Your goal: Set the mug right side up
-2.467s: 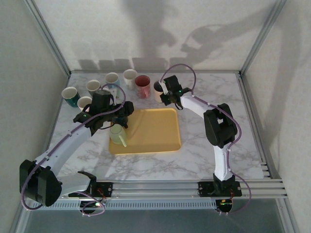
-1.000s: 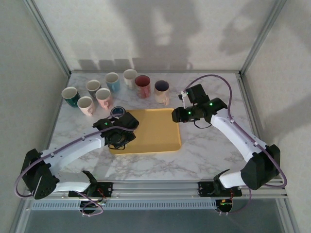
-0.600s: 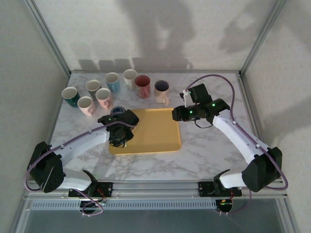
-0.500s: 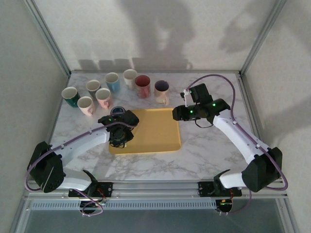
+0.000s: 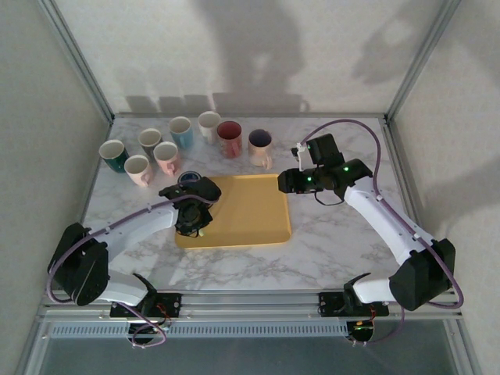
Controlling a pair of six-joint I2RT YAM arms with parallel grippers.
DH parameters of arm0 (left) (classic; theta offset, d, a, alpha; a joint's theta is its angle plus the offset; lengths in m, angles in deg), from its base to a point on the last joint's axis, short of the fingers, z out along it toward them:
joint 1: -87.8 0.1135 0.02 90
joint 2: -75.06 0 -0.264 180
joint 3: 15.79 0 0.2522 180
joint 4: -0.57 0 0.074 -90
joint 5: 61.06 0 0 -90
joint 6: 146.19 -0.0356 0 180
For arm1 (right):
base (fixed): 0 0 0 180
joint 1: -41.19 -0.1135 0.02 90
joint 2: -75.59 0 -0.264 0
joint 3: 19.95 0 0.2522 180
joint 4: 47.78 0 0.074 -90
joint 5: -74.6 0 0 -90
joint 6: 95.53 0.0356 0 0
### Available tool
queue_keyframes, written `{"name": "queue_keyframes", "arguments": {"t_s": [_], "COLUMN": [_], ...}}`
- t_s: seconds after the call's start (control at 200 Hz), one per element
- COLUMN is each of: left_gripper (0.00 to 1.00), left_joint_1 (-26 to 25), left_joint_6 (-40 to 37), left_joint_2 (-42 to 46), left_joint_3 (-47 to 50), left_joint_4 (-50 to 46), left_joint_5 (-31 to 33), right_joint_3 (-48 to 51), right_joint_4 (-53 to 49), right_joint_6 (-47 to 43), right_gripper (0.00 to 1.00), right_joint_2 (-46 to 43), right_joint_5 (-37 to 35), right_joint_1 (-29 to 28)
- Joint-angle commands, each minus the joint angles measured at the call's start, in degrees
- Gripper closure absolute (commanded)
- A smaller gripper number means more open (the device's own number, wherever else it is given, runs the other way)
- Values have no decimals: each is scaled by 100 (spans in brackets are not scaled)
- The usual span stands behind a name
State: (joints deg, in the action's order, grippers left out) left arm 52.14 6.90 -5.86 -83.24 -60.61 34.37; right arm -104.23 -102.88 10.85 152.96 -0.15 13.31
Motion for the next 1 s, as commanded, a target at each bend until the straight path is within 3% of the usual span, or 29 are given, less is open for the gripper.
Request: {"name": "queue_keyframes", "arguments": {"t_s": [0.0,0.185,0.305,0.446,0.731,0.991], "left_gripper": [72,80,94,100,100,100], "left_joint_1": [87,136,134,135,133,163], "left_joint_6": [-137,-250,-312,-350,-711,-857], "left_joint_2": [-178,-264,-208,-11,420,985], "left_joint_3": [-7,-66,-195,-392,-1084,-1585], "left_joint_4": [-60,-37,-138,-288,-187,639], "left_joint_5": [167,264,329,339,-319,-1213], "right_joint_3": [-30,-75,-93,-85,-92,-119], "right_joint_4": [7,-3,-17,-22,-102,23], "right_joint_6": [91,93,100,136,216,497], "right_gripper": [51,51,52,52,51,50], "right_joint_2": [-142,-153,-146,-160,-232,-412], "right_joint_5": [96,91,92,122,384,1000], "right_joint_1": [52,55,59,64,71,200]}}
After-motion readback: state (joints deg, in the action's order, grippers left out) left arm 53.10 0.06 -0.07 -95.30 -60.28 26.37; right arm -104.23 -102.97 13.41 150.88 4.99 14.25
